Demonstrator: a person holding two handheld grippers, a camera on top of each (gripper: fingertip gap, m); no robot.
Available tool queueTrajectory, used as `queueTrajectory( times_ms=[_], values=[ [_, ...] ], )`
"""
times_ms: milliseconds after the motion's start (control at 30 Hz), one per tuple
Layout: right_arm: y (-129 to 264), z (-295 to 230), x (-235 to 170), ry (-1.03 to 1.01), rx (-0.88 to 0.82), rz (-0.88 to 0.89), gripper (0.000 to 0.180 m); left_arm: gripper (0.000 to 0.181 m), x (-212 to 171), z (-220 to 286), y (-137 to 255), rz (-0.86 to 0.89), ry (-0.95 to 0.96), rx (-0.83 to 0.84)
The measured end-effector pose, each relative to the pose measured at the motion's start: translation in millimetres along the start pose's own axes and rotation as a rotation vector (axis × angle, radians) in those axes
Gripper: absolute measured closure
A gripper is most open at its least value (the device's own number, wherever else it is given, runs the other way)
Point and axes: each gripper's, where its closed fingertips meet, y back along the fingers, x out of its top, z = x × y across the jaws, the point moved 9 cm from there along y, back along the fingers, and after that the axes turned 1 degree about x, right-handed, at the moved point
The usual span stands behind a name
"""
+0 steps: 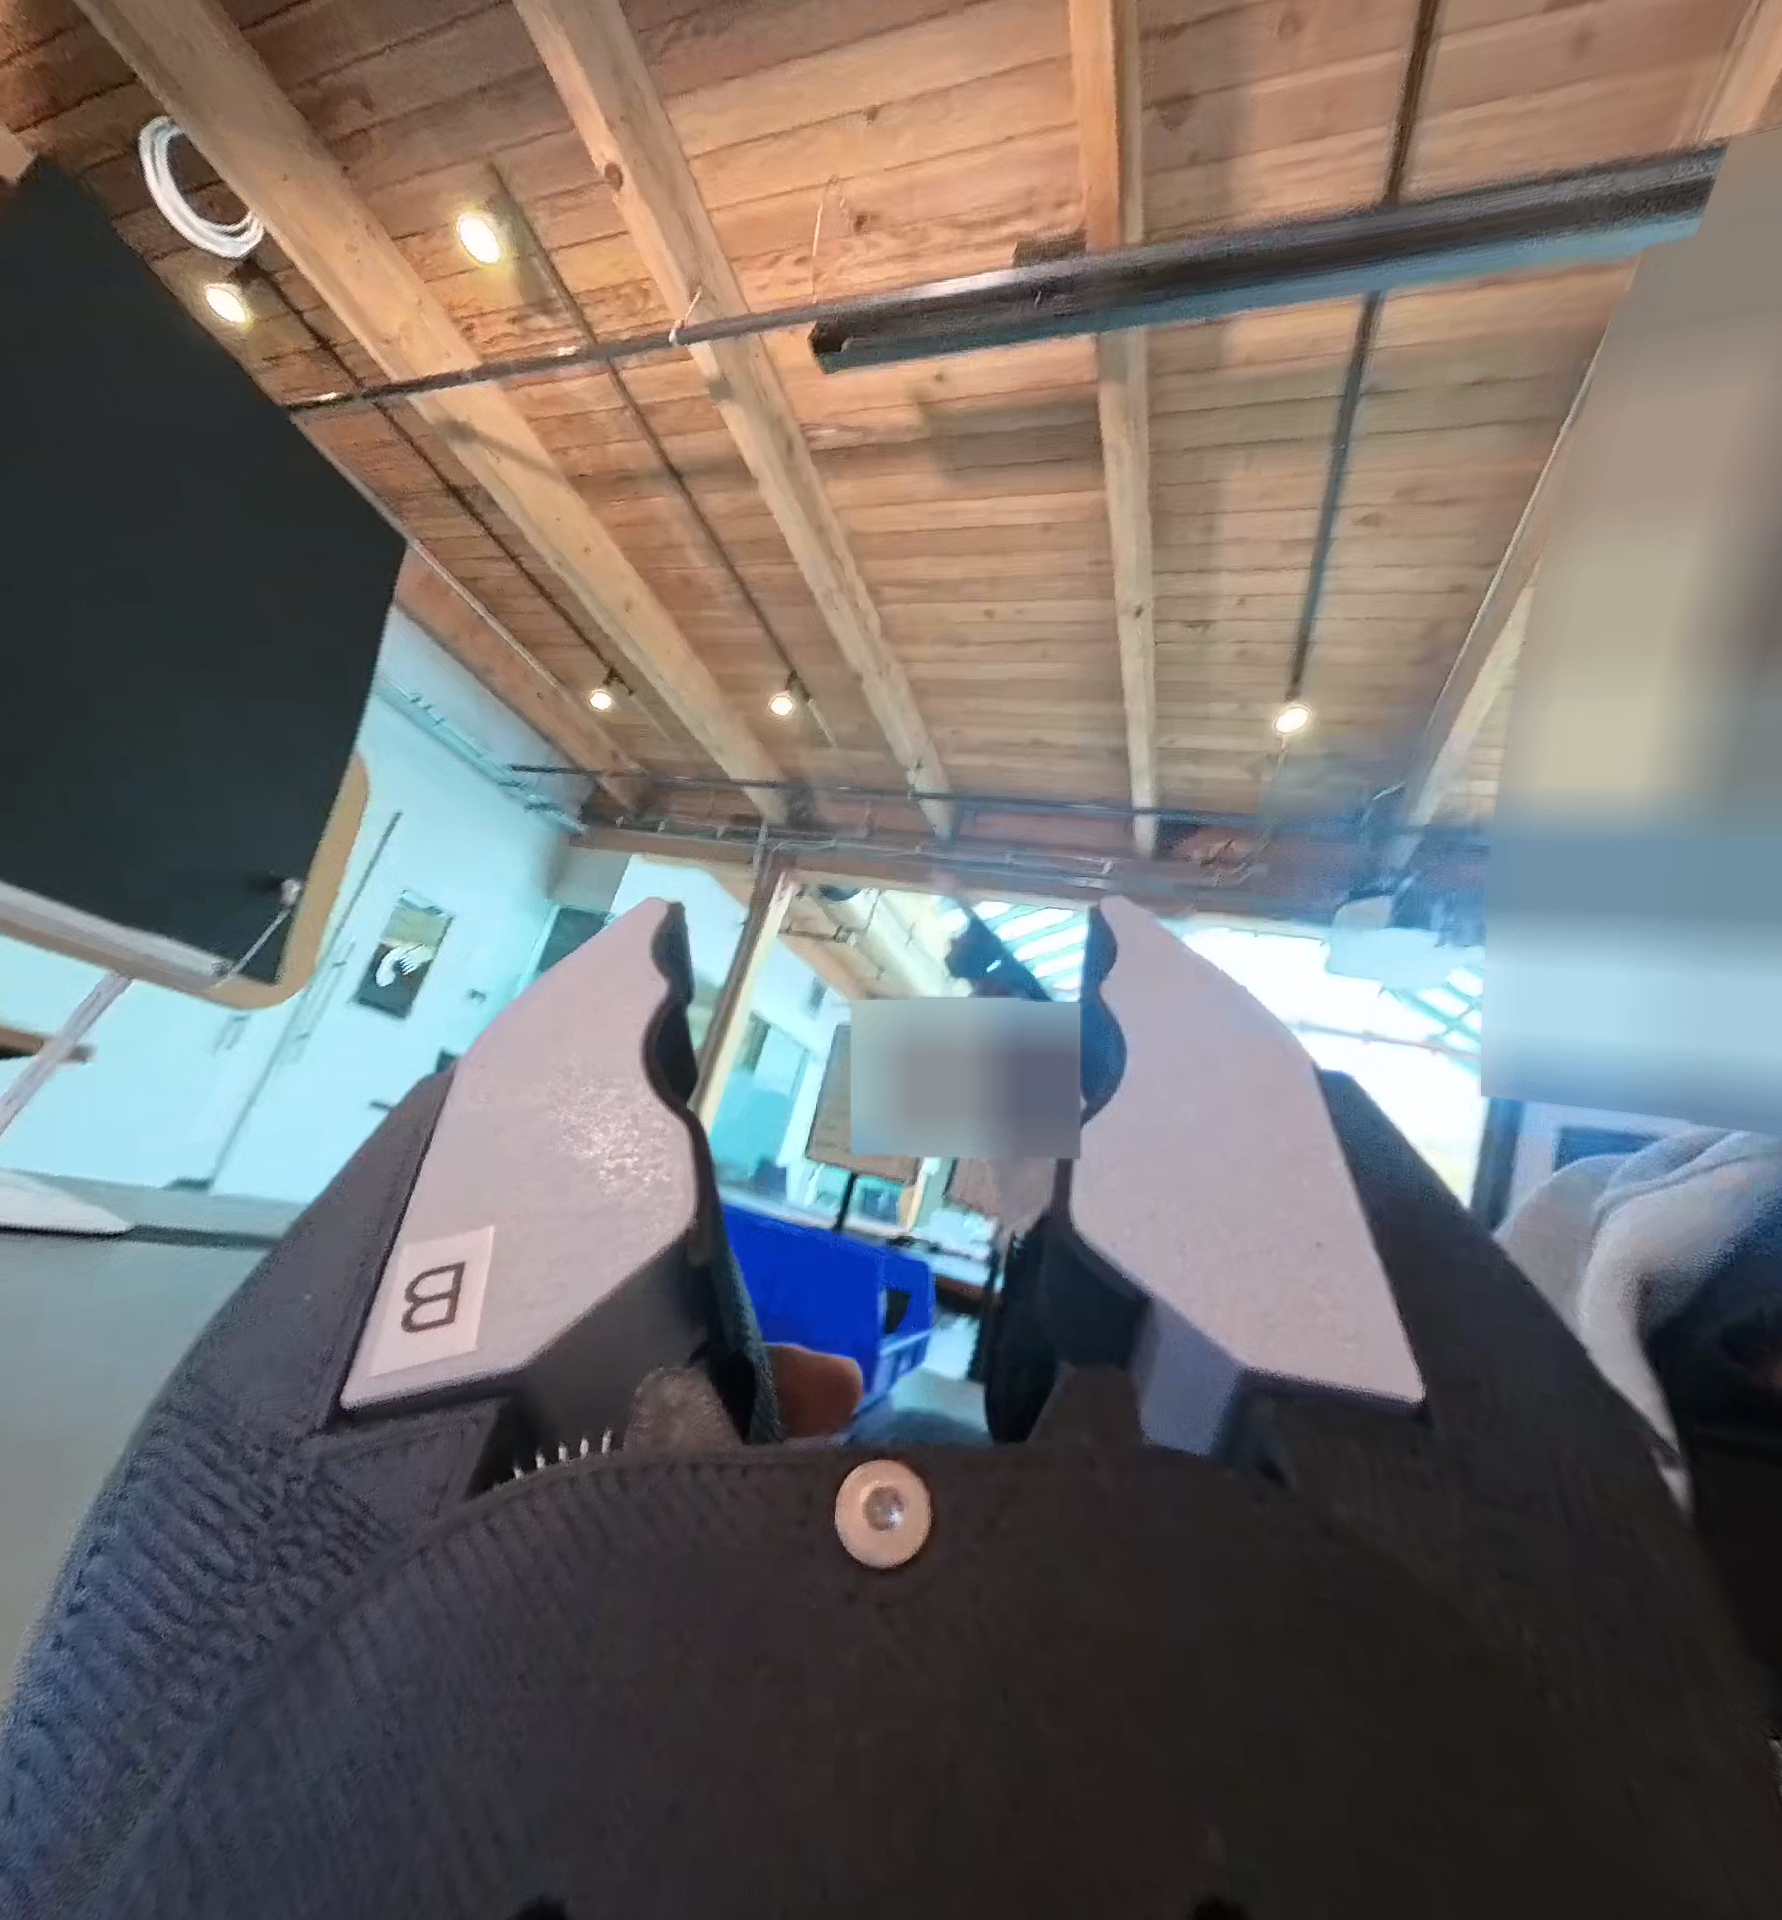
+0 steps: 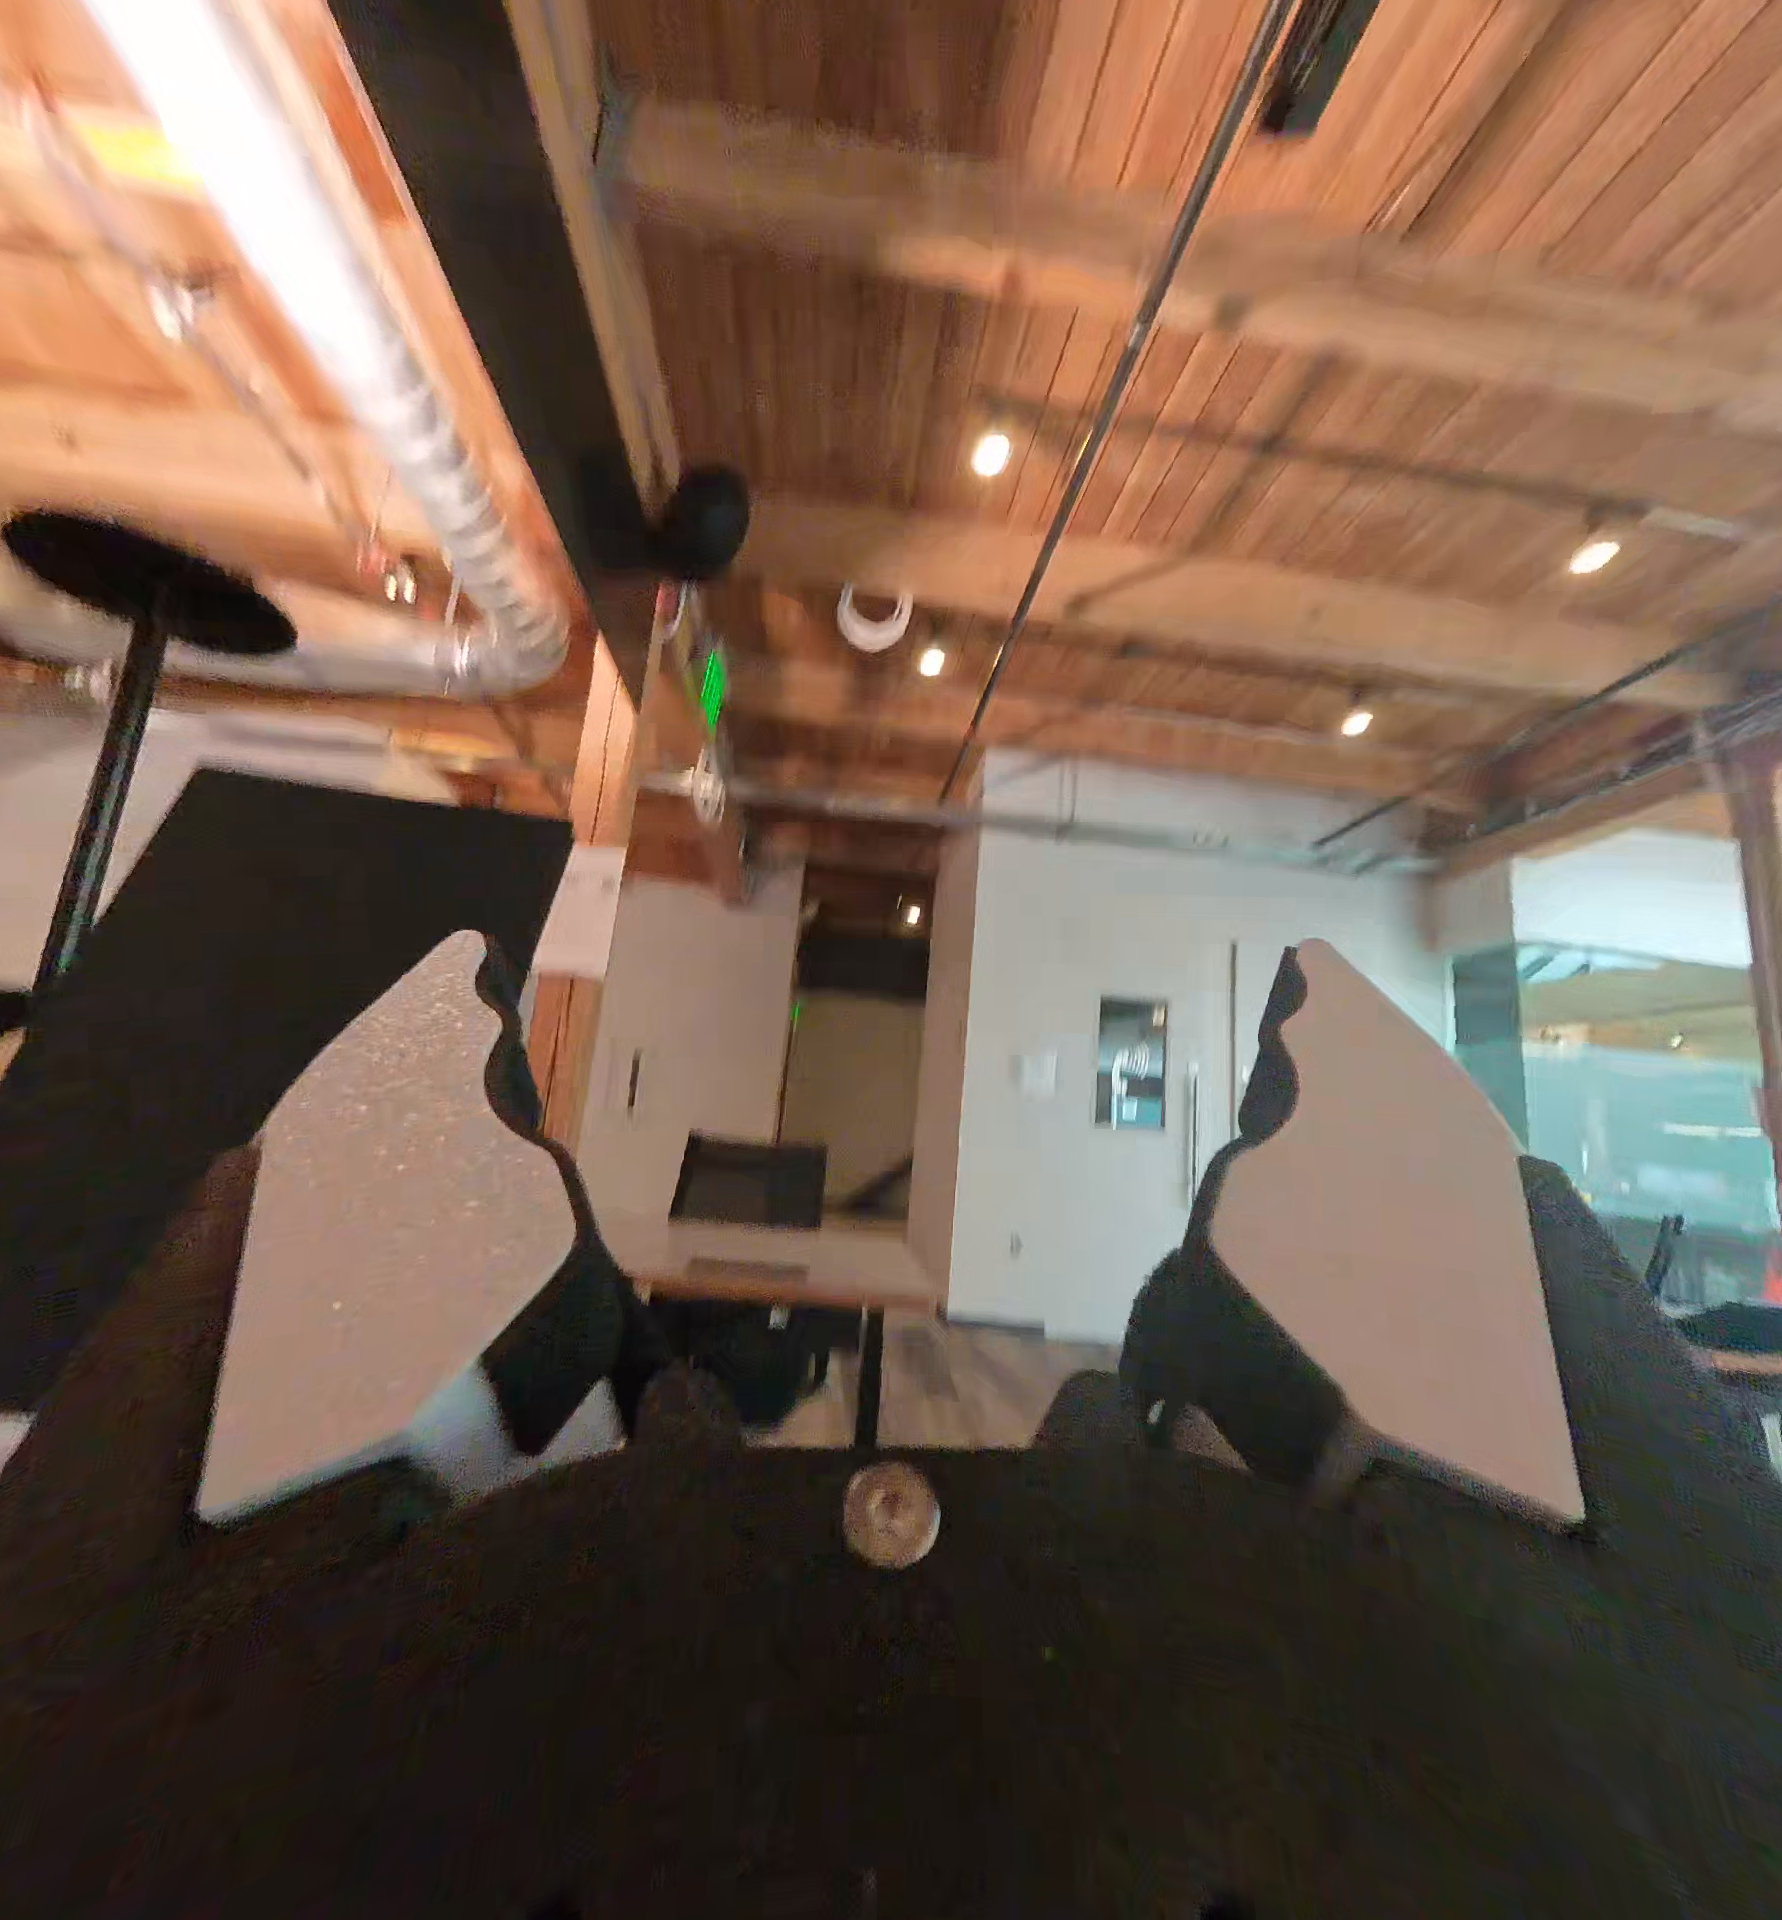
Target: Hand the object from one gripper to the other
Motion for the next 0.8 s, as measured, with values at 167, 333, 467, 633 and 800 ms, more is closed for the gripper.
queueTrajectory(
  times_ms=[167, 333, 467, 633, 800],
  values=[
    [35.7, -14.8, 49.3, -0.055, -0.201, 0.584, 0.077, 0.102, 22.7, 14.9, -6.5, -0.14, -0.253, 0.099],
    [75.9, -28.5, 78.5, 0.003, -0.221, 0.963, 0.089, 0.101, 71.5, 8.5, 1.8, -0.369, -0.592, 0.337],
    [86.1, -22.4, 87.6, -0.047, -0.226, 1.002, 0.094, 0.102, 118.6, -39.7, 39.1, -0.648, -0.893, 0.772],
    [87.2, -12.3, 82.3, -0.141, -0.224, 1.008, 0.098, 0.12, 115.1, -90.4, 67.9, -0.937, -0.484, 0.938],
    [86.5, -16.6, 80.5, -0.152, -0.195, 1.002, 0.102, 0.136, 93.3, -90.9, 36.4, -0.977, -0.492, 0.838]
  ],
)
